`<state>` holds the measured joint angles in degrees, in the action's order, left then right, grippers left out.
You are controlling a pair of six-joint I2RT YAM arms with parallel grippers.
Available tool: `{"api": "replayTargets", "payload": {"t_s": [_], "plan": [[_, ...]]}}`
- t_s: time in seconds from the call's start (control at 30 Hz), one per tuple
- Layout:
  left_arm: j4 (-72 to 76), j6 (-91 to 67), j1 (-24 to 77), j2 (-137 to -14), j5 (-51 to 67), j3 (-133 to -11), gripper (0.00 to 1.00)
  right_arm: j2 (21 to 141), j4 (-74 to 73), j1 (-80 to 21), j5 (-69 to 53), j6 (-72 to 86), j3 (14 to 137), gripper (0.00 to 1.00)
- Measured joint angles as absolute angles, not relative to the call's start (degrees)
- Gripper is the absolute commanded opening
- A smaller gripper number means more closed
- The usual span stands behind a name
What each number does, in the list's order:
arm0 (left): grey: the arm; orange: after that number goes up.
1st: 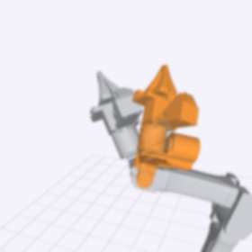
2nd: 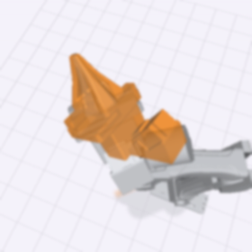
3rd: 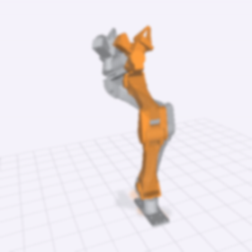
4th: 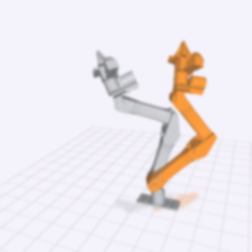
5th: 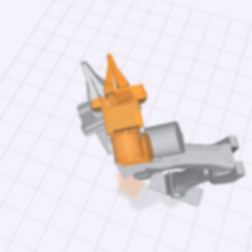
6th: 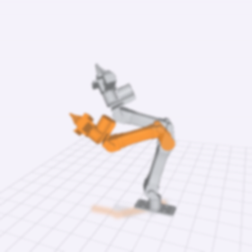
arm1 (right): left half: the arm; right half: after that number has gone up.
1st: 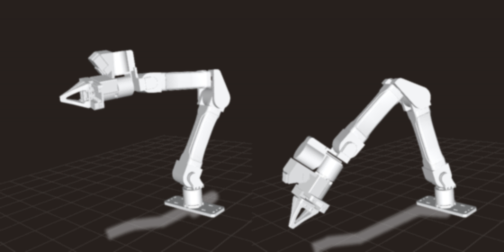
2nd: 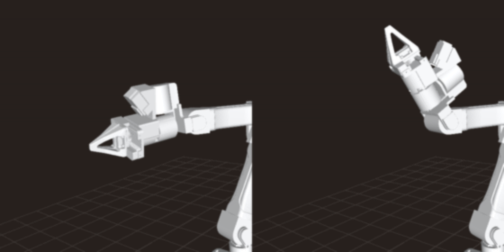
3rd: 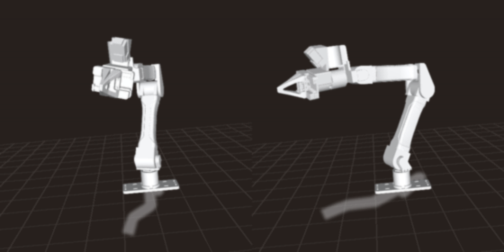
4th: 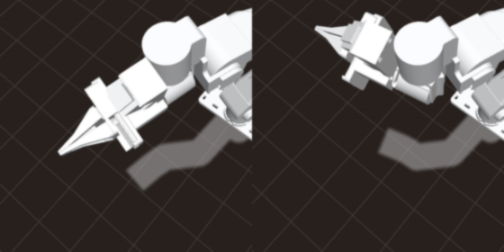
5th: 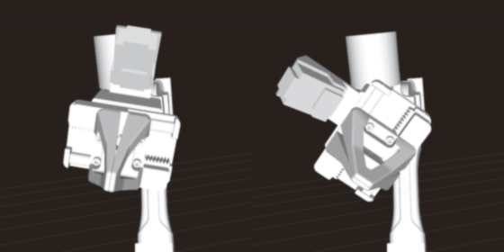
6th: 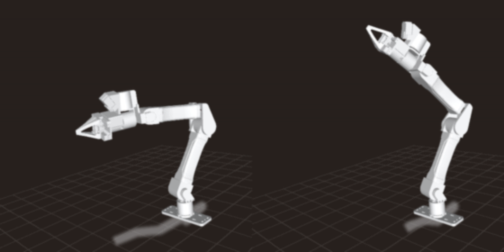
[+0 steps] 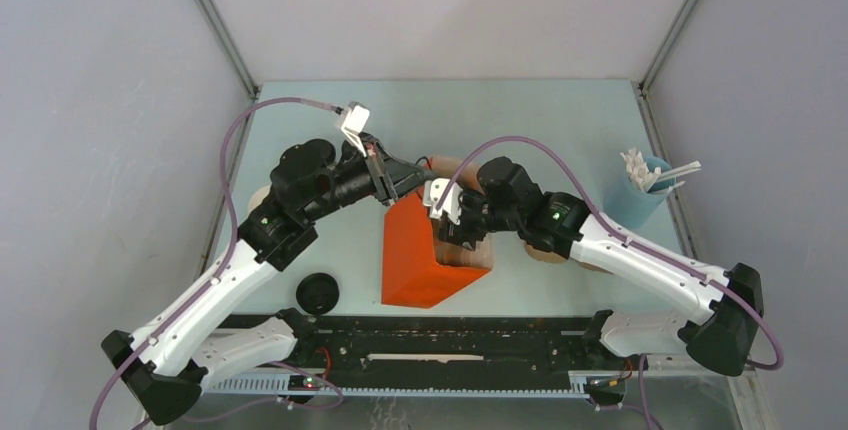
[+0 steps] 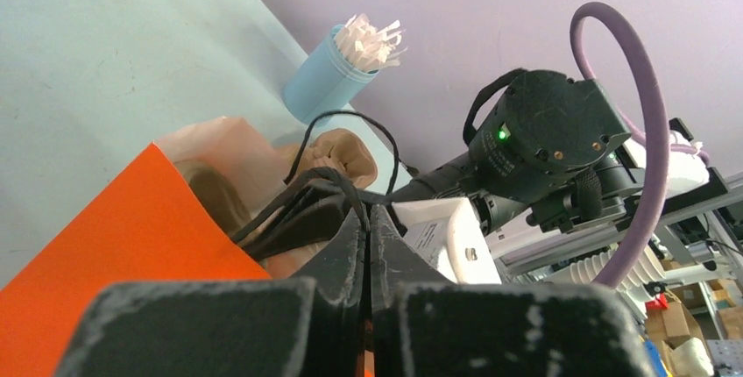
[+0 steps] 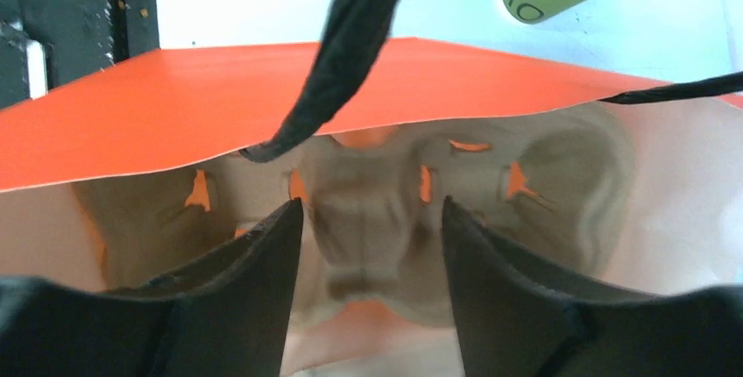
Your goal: Pack the takeout coffee
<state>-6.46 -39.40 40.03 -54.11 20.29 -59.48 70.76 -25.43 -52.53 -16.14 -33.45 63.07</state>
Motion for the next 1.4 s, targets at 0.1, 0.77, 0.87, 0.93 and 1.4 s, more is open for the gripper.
{"api": "replayTargets", "payload": {"t_s": [0.1,0.77,0.87,0.93,1.4], "plan": [[-6.7,-38.9,39.9,-53.2,19.2,-58.6,0.00,70.8,-25.5,-52.8,-14.9,-32.1,63.2,0.81],[-14.2,-36.3,40.4,-48.8,15.0,-56.7,0.00,61.1,-44.7,-47.7,16.6,17.8,91.0,1.00],[-15.5,-36.0,40.4,-48.7,13.2,-56.7,0.00,60.2,-44.7,-46.6,12.2,26.1,86.6,1.00],[-16.1,-36.0,40.4,-48.7,12.2,-56.7,0.00,60.1,-43.2,-46.7,8.0,31.1,82.4,0.99],[-20.4,-36.2,40.4,-46.5,7.0,-57.8,0.00,70.5,-25.6,-52.9,1.5,48.6,75.9,0.00]]}}
